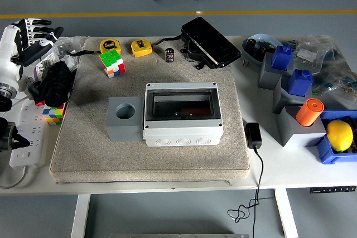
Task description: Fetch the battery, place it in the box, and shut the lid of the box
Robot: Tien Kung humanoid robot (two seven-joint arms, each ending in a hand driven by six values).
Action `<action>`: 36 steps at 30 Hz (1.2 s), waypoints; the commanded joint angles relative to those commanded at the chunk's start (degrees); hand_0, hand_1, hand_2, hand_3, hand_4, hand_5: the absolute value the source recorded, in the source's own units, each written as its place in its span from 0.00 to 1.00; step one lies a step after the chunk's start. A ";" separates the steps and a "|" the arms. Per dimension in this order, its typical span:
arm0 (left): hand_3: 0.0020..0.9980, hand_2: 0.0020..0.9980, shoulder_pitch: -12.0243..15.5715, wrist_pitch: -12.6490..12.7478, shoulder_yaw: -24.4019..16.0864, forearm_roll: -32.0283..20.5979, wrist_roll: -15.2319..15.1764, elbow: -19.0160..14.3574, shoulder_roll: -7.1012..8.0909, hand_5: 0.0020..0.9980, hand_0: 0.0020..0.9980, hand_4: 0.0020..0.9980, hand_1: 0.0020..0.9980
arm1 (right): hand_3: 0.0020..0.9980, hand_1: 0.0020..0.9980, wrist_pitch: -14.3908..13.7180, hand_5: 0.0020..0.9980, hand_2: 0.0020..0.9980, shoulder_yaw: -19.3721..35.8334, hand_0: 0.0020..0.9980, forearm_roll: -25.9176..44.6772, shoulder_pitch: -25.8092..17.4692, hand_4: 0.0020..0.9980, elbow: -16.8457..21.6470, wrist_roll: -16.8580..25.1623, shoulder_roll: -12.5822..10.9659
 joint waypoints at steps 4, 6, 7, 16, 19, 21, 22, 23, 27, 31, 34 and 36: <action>0.59 0.57 -0.10 -0.07 0.38 -0.20 -0.08 -0.18 0.24 0.46 0.48 0.92 0.56 | 0.55 0.63 -0.03 0.46 0.61 0.11 0.60 0.06 0.13 0.93 0.02 -0.03 -0.05; 0.59 0.57 -0.14 -0.05 0.36 -0.34 -0.10 -0.22 0.28 0.46 0.48 0.92 0.56 | 0.55 0.63 -0.05 0.46 0.61 0.23 0.60 0.04 0.17 0.93 0.04 -0.04 -0.07; 0.59 0.57 -0.15 -0.04 0.33 -0.37 -0.09 -0.24 0.28 0.46 0.48 0.92 0.56 | 0.55 0.63 -0.05 0.46 0.61 0.28 0.60 0.02 0.17 0.93 0.04 -0.05 -0.08; 0.58 0.56 -0.20 0.02 0.09 -1.32 -0.86 -0.58 0.26 0.46 0.47 0.92 0.55 | 0.55 0.63 -0.02 0.46 0.61 0.09 0.60 0.22 0.23 0.93 -0.03 -0.03 -0.09; 0.58 0.56 -0.26 -0.01 0.11 -1.38 -0.84 -0.78 0.31 0.46 0.47 0.92 0.55 | 0.55 0.63 -0.03 0.46 0.61 0.15 0.60 0.24 0.27 0.93 0.00 -0.03 -0.04; 0.58 0.56 -0.31 -0.04 0.18 -1.39 -0.80 -0.86 0.31 0.46 0.47 0.91 0.55 | 0.55 0.63 -0.02 0.47 0.61 0.14 0.61 0.24 0.27 0.93 -0.01 -0.05 -0.05; 0.58 0.56 -0.35 -0.06 0.22 -1.40 -0.78 -0.90 0.31 0.46 0.47 0.91 0.55 | 0.55 0.63 -0.02 0.47 0.61 0.10 0.61 0.27 0.27 0.93 -0.04 -0.05 -0.06; 0.58 0.56 -0.37 -0.07 0.24 -1.42 -0.77 -0.91 0.31 0.46 0.47 0.91 0.55 | 0.55 0.63 -0.03 0.47 0.61 0.07 0.61 0.32 0.27 0.93 -0.07 -0.05 -0.07; 0.58 0.56 -0.31 -0.11 0.24 -1.39 -0.73 -1.00 0.37 0.46 0.47 0.91 0.55 | 0.55 0.63 -0.01 0.46 0.61 0.17 0.61 0.32 0.27 0.93 -0.06 0.06 -0.15; 0.58 0.56 -0.04 -0.10 0.16 -1.42 -0.71 -1.08 0.46 0.46 0.47 0.91 0.55 | 0.55 0.63 -0.01 0.46 0.61 -0.03 0.61 0.34 0.17 0.93 -0.07 0.05 -0.13; 0.58 0.56 -0.03 -0.10 0.20 -1.48 -0.72 -1.10 0.51 0.46 0.47 0.91 0.55 | 0.55 0.63 0.01 0.46 0.61 -0.30 0.61 0.38 0.15 0.93 -0.06 0.00 -0.11; 0.58 0.56 -0.12 -0.09 0.20 -1.51 -0.75 -1.11 0.52 0.46 0.47 0.91 0.55 | 0.55 0.63 -0.01 0.46 0.61 -0.51 0.61 0.41 0.24 0.93 -0.05 0.01 -0.16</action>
